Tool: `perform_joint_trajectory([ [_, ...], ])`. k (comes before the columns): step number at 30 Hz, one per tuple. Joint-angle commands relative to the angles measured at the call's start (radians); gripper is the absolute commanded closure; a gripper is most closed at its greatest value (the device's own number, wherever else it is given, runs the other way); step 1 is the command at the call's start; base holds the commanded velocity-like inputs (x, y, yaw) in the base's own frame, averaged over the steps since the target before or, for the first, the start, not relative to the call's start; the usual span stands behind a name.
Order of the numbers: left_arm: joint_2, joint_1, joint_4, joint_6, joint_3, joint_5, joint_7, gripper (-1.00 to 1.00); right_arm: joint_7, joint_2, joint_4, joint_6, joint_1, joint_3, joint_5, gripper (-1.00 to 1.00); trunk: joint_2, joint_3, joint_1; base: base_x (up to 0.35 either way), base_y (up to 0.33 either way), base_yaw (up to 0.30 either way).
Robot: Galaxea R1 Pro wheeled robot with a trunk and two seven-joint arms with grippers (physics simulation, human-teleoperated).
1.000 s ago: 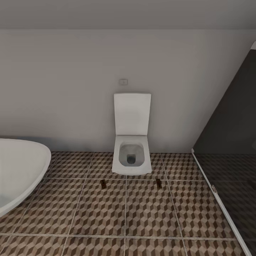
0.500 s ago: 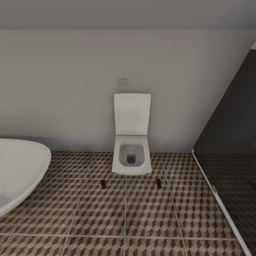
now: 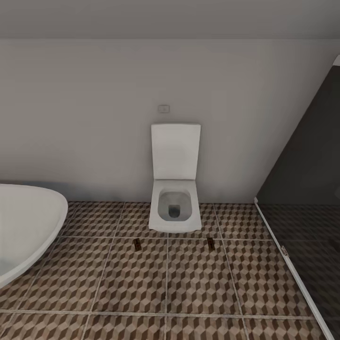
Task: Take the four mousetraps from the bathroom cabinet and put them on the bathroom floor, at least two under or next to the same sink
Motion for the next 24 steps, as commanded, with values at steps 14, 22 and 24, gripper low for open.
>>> perform_joint_trajectory([
  [14,0.001,-0.001,-0.004,-0.001,-0.008,0.007,0.008,-1.0,0.002,-0.001,0.004,-0.008,-0.002,-0.009,0.008,-1.0,0.0,-0.001,0.0,0.0,0.0,0.0],
  [22,0.001,-0.001,-0.004,-0.001,-0.008,0.007,0.008,-1.0,0.002,-0.001,0.004,-0.008,-0.002,-0.009,0.008,-1.0,0.0,-0.001,0.0,0.0,0.0,0.0],
  [24,0.001,-0.001,-0.004,-0.001,-0.008,0.007,0.008,-1.0,0.002,-0.001,0.004,-0.008,-0.002,-0.009,0.008,-1.0,0.0,-0.001,0.0,0.0,0.0,0.0],
])
